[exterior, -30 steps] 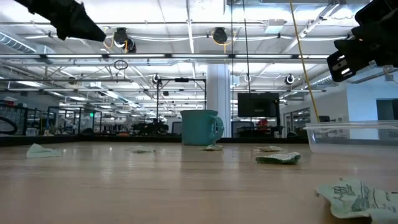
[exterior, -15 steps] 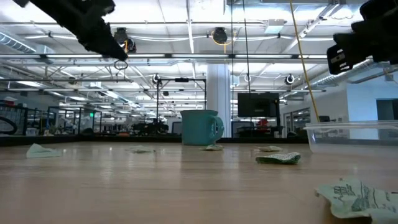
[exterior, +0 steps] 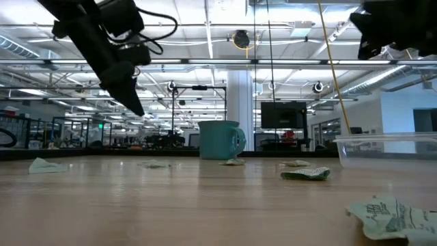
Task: Pick and place Stevia / Truvia into bins
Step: Put the white stevia packet into the transparent container
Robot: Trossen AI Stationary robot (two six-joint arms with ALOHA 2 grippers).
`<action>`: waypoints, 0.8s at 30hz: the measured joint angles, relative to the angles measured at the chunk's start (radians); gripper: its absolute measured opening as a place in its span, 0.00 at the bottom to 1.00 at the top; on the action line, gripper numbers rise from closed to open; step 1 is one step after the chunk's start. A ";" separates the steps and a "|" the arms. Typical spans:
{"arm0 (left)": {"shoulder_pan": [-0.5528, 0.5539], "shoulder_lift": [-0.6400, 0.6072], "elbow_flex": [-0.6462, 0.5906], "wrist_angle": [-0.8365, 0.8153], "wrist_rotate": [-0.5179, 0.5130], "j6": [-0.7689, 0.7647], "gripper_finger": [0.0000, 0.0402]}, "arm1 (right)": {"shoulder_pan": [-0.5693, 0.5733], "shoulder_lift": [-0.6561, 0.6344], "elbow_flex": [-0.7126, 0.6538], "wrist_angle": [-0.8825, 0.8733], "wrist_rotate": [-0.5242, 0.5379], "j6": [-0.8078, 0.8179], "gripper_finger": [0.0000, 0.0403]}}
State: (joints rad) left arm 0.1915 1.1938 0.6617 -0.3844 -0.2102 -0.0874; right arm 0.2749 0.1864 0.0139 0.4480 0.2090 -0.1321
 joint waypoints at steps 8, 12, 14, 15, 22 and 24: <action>-0.012 0.081 0.000 0.020 0.004 0.006 0.24 | -0.010 0.045 0.017 0.008 0.183 -0.023 0.29; -0.027 0.119 -0.001 0.100 0.075 0.006 0.24 | -0.032 0.129 0.072 -0.006 0.181 -0.015 0.29; -0.037 0.147 -0.001 0.149 0.117 -0.001 0.24 | -0.039 0.195 0.115 0.007 0.168 0.022 0.29; -0.043 0.164 -0.001 0.175 0.129 -0.006 0.24 | -0.043 0.228 0.133 0.012 0.153 0.052 0.29; -0.065 0.285 -0.001 0.227 0.127 -0.025 0.24 | -0.062 0.484 0.249 0.010 0.152 0.104 0.29; -0.070 0.316 -0.002 0.233 0.128 -0.021 0.24 | -0.072 0.549 0.270 0.007 0.152 0.093 0.29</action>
State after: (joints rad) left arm 0.1219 1.5097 0.6601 -0.1511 -0.0823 -0.1087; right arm 0.2032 0.7356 0.2840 0.4549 0.3615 -0.0394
